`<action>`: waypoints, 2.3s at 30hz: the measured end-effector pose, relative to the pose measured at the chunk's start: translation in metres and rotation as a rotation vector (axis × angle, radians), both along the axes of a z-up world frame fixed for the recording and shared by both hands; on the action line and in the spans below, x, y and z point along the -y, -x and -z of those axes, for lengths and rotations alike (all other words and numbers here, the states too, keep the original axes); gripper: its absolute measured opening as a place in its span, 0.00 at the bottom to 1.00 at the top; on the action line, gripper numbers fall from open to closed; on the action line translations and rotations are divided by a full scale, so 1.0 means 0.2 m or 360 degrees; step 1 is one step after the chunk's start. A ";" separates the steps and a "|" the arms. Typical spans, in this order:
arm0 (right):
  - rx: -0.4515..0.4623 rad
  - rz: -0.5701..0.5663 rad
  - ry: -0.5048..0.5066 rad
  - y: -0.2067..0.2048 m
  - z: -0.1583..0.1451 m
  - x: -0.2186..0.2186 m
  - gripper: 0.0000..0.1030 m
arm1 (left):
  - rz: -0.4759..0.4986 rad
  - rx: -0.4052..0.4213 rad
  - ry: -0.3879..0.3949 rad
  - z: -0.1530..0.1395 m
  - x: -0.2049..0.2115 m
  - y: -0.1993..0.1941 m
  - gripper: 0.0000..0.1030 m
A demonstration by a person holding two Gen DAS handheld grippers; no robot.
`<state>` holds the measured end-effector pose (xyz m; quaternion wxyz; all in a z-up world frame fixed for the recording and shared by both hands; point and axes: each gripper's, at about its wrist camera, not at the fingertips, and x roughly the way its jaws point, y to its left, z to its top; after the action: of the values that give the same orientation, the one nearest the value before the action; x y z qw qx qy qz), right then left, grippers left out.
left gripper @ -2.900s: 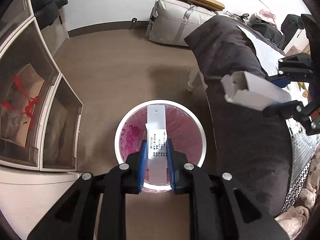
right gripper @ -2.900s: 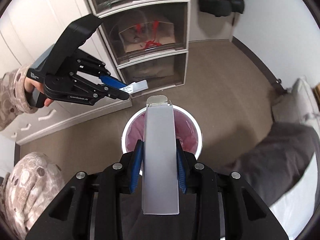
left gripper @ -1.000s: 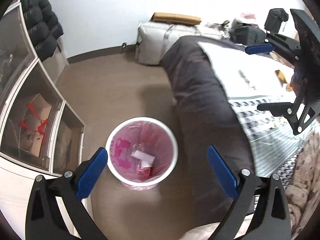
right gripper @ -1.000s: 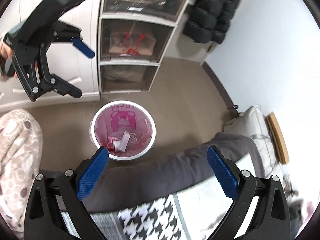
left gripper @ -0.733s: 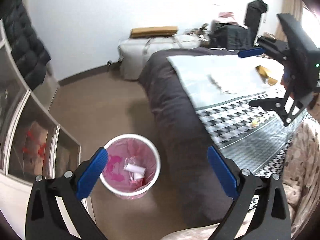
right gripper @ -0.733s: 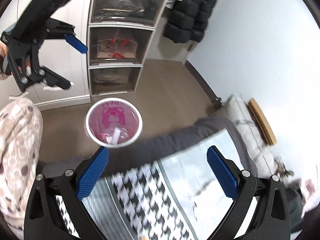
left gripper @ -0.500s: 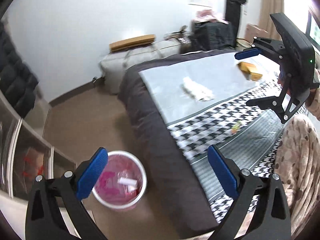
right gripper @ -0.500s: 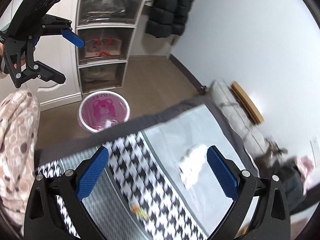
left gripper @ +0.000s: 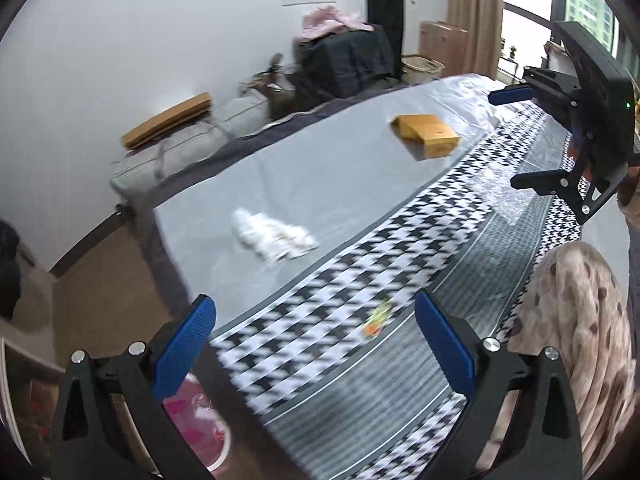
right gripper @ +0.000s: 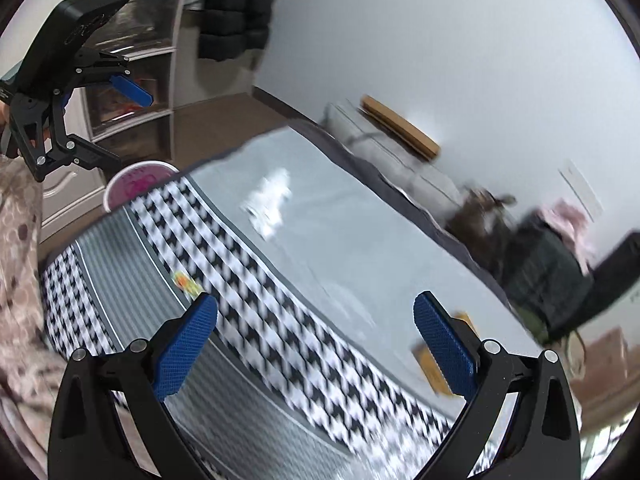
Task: Collect trash
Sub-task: 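Move both tools back over the bed toward the bubble wrap and gold box, then grasp the bubble wrap with the right gripper while the left gripper grasps the gold box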
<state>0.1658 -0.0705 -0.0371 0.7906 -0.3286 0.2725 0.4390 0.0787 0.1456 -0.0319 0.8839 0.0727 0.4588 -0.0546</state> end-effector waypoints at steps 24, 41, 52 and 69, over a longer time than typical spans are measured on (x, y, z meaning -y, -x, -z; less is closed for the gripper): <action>-0.0508 0.0592 0.0015 -0.50 0.80 1.00 0.93 | 0.0202 -0.0291 0.0020 0.50 0.77 -0.65 0.95; -0.0592 0.0449 0.0081 -0.60 1.05 0.94 0.76 | 0.0286 -0.0312 0.0021 0.57 1.07 -1.08 0.95; -0.0865 0.0534 -0.0203 -0.53 0.93 1.14 0.09 | 0.0204 -0.0372 0.0242 0.60 1.10 -1.37 0.95; -0.0923 0.0586 -0.0376 -0.49 0.85 1.27 0.09 | -0.0115 -0.0623 0.0977 0.85 1.04 -1.77 0.95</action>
<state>0.2637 -0.3254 -0.2063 0.7788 -0.0423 0.4874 0.3927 0.4334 -0.0614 -0.2012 0.7614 -0.2240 0.5838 -0.1714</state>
